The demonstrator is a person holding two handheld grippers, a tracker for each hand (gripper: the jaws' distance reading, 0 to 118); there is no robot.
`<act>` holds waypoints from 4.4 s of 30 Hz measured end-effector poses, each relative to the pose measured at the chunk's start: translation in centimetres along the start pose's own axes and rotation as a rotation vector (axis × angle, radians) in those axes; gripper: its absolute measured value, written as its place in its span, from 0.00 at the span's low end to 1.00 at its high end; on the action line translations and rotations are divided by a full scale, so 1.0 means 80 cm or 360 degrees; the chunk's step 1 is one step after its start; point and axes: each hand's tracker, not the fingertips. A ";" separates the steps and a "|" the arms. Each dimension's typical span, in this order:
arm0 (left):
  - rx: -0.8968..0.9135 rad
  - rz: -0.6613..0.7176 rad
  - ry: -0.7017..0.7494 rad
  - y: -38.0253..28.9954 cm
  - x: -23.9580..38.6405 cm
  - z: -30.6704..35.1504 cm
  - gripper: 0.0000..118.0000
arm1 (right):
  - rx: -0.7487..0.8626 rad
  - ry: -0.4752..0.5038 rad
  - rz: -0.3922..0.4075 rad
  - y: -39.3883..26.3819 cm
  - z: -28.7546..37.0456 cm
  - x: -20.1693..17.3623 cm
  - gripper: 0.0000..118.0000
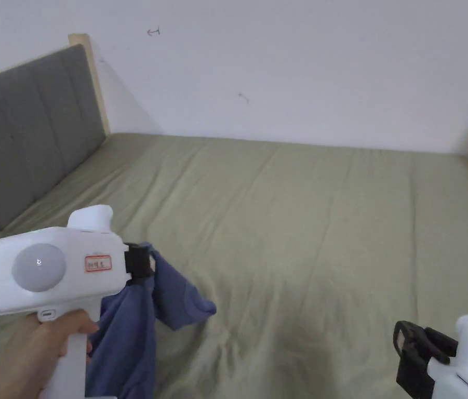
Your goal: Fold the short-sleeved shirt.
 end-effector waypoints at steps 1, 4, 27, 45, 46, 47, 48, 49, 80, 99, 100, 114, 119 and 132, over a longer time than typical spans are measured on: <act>0.0022 -0.0071 -0.0048 0.008 0.031 0.000 0.09 | 0.0016 -0.0032 -0.0016 0.001 0.008 0.011 0.02; 0.0038 -0.0194 -0.0305 0.023 0.117 -0.005 0.09 | 0.0071 -0.0151 -0.0068 0.004 0.036 0.043 0.02; -0.0858 -0.0878 -0.0597 -0.269 0.392 -0.256 0.13 | -0.0056 -0.0677 -0.0429 -0.064 0.121 0.203 0.02; -0.0444 -0.0290 -0.0324 -0.180 0.174 -0.116 0.02 | -0.0157 -0.0367 -0.0268 -0.052 0.054 0.122 0.02; -0.0440 -0.0285 -0.0288 -0.181 0.156 -0.114 0.01 | -0.0166 -0.0341 -0.0259 -0.052 0.049 0.116 0.02; -0.0421 -0.0256 -0.0235 -0.181 0.141 -0.113 0.01 | -0.0171 -0.0325 -0.0252 -0.052 0.044 0.111 0.02; -0.0449 -0.0237 -0.0193 -0.179 0.125 -0.115 0.01 | -0.0177 -0.0313 -0.0240 -0.052 0.039 0.105 0.02; -0.0481 -0.0223 -0.0156 -0.177 0.111 -0.118 0.01 | -0.0180 -0.0300 -0.0228 -0.051 0.035 0.101 0.02; -0.0524 -0.0092 0.0219 -0.106 0.024 -0.297 0.06 | -0.0420 -0.0359 -0.0314 -0.086 -0.013 0.145 0.02; -0.0172 -0.0373 -0.0095 -0.088 0.070 -0.128 0.06 | -0.0817 -0.0235 -0.0065 -0.011 -0.243 0.270 0.91; -0.0174 -0.0380 -0.0096 -0.090 0.071 -0.124 0.06 | -0.0876 -0.0259 -0.0033 -0.016 -0.260 0.275 0.89; -0.0027 -0.0466 -0.0211 -0.126 0.071 -0.082 0.06 | -0.1020 -0.0355 0.0057 -0.039 -0.284 0.267 0.04; 0.0094 -0.0600 -0.0186 -0.128 0.089 -0.064 0.05 | -0.0910 -0.0337 0.0019 -0.012 -0.254 0.267 0.04; 0.0306 -0.0692 -0.0147 -0.104 0.123 -0.004 0.04 | -0.0350 -0.0267 -0.0123 0.085 -0.094 0.254 0.03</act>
